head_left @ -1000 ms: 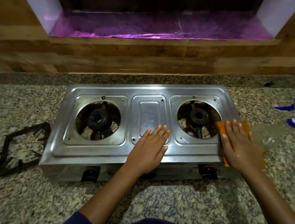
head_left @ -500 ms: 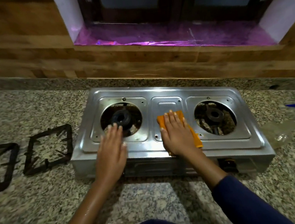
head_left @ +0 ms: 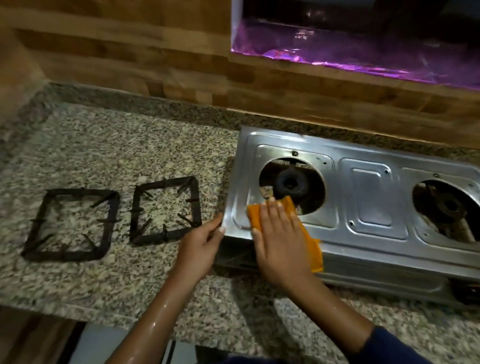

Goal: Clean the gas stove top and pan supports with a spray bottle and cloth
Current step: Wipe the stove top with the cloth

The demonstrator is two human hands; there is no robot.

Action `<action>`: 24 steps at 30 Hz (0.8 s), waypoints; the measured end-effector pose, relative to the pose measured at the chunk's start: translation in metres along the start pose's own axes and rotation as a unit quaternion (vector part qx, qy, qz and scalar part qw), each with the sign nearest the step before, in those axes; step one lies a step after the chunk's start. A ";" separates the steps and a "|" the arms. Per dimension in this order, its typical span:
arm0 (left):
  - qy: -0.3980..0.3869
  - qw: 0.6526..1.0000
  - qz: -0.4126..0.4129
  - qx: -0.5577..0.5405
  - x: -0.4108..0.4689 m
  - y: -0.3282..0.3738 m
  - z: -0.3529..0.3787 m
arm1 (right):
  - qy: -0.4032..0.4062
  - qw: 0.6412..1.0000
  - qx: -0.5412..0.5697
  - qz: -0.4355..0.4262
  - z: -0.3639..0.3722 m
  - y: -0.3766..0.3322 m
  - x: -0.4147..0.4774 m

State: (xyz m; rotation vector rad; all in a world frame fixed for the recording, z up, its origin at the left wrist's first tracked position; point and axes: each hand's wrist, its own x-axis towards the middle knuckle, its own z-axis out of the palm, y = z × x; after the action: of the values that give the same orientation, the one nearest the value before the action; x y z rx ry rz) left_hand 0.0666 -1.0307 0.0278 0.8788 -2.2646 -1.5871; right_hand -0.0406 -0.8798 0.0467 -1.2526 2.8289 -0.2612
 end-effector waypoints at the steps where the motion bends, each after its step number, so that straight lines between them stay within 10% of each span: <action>1: -0.014 1.000 -0.005 -0.009 0.002 -0.001 -0.002 | -0.006 1.000 0.008 -0.015 0.003 -0.015 0.014; 11: -0.126 0.986 -0.059 -0.092 0.016 -0.011 -0.039 | -0.008 0.999 0.045 0.021 0.010 -0.024 0.135; 20: 0.198 0.966 -0.159 0.058 0.038 -0.080 -0.121 | 0.083 0.965 0.212 -0.129 0.009 -0.035 0.003; 24: 0.130 0.950 -0.220 0.181 0.061 -0.092 -0.134 | 0.081 0.950 0.281 -0.112 -0.003 -0.036 -0.011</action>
State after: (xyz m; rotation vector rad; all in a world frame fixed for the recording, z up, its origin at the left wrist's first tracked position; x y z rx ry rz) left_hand 0.1181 -1.1913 -0.0140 1.6776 -2.3051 -1.1126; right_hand -0.0072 -0.8948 0.0551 -1.4424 2.4326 -1.1305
